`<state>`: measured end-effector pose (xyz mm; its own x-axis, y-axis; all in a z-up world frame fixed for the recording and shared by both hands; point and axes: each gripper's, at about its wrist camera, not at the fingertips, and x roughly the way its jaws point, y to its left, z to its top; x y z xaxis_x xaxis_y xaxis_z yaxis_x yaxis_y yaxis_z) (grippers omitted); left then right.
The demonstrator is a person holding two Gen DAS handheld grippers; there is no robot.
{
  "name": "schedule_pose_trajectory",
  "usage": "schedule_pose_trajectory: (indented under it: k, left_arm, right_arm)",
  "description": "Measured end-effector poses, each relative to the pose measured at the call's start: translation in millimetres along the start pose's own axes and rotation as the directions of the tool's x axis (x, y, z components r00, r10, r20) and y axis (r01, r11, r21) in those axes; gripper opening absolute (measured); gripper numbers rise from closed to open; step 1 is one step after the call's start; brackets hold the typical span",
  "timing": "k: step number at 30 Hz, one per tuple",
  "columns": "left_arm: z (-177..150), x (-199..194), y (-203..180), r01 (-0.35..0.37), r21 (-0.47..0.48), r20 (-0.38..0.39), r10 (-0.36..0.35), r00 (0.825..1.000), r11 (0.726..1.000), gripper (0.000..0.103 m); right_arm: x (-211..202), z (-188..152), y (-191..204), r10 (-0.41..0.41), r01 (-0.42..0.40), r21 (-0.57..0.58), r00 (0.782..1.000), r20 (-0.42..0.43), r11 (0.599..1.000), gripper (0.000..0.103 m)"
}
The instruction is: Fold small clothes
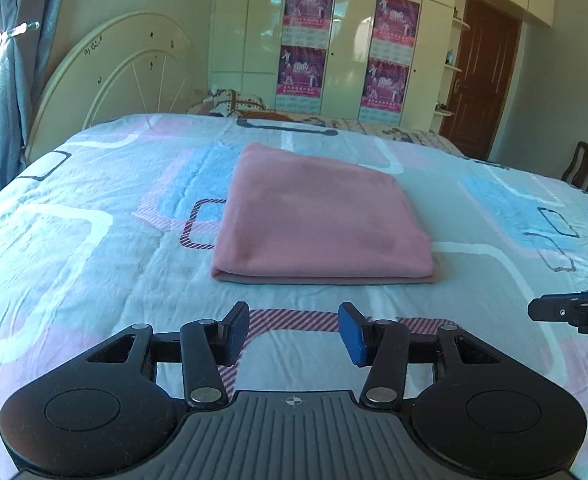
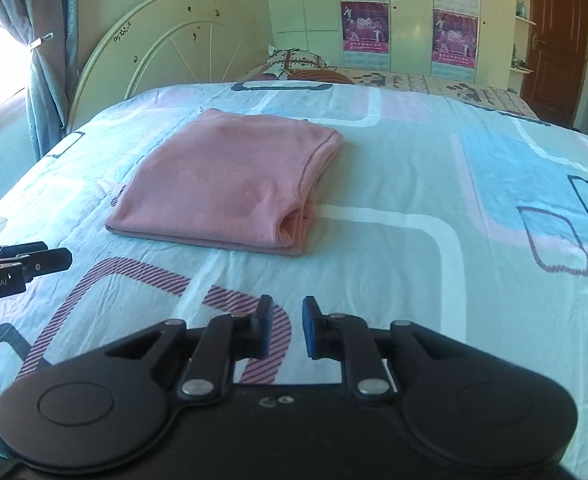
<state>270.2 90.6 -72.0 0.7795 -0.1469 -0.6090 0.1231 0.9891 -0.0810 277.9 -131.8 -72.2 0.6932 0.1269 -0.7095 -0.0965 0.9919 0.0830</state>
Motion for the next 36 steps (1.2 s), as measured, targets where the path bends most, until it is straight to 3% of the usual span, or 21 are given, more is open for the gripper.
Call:
schedule_pose_trajectory:
  k: [2,3,4,5,6,7,13,17,36]
  left_arm:
    - [-3.1,-19.0,-10.6,0.0,0.007,0.005,0.0,1.0,1.0,0.051]
    - [-5.9,-29.7,-14.1,0.003,0.009,0.015,-0.004,1.0,1.0,0.07]
    - [-8.9,-39.9,-17.1,0.004,0.011,0.03,-0.005,1.0,1.0,0.087]
    - [-11.5,-51.4,-19.6,-0.005,0.012,0.055,0.004,0.998,1.0,0.102]
    - [-14.7,-62.6,-21.4,-0.006,0.013,0.079,0.005,0.997,1.0,0.103]
    - [-16.8,-71.5,-23.0,0.007,0.021,0.081,-0.008,0.997,1.0,0.103]
    - [-31.8,-115.9,-30.7,0.02,0.022,0.074,-0.022,0.997,1.0,0.103]
    - [-40.3,-134.1,-35.1,0.014,0.034,0.086,-0.017,0.996,0.999,0.103]
    - [-44.2,-168.6,-45.5,0.04,0.066,0.161,-0.05,0.986,0.997,0.103]
  right_arm:
    - [-24.2,-11.9,-1.4,-0.006,0.006,0.029,1.0,0.026,1.0,0.024]
    - [-35.5,-17.1,-1.7,-0.014,0.012,0.044,0.999,0.042,0.999,0.037]
    - [-46.6,-21.8,-1.0,-0.026,0.022,0.06,0.998,0.064,0.998,0.064]
    - [-58.2,-27.3,-1.0,-0.043,0.036,0.073,0.995,0.093,0.997,0.077]
    - [-67.6,-32.1,-0.7,-0.062,0.052,0.082,0.992,0.114,0.995,0.1]
    - [-76.6,-37.2,-0.7,-0.078,0.067,0.088,0.989,0.124,0.994,0.103]
    - [-105.7,-58.1,8.3,-0.115,0.107,0.084,0.989,0.091,0.991,0.103]
    - [-125.0,-68.6,21.9,-0.114,0.105,0.076,0.984,0.135,0.992,0.103]
    - [-158.5,-67.6,42.5,-0.132,0.125,0.047,0.967,0.216,0.991,0.103]
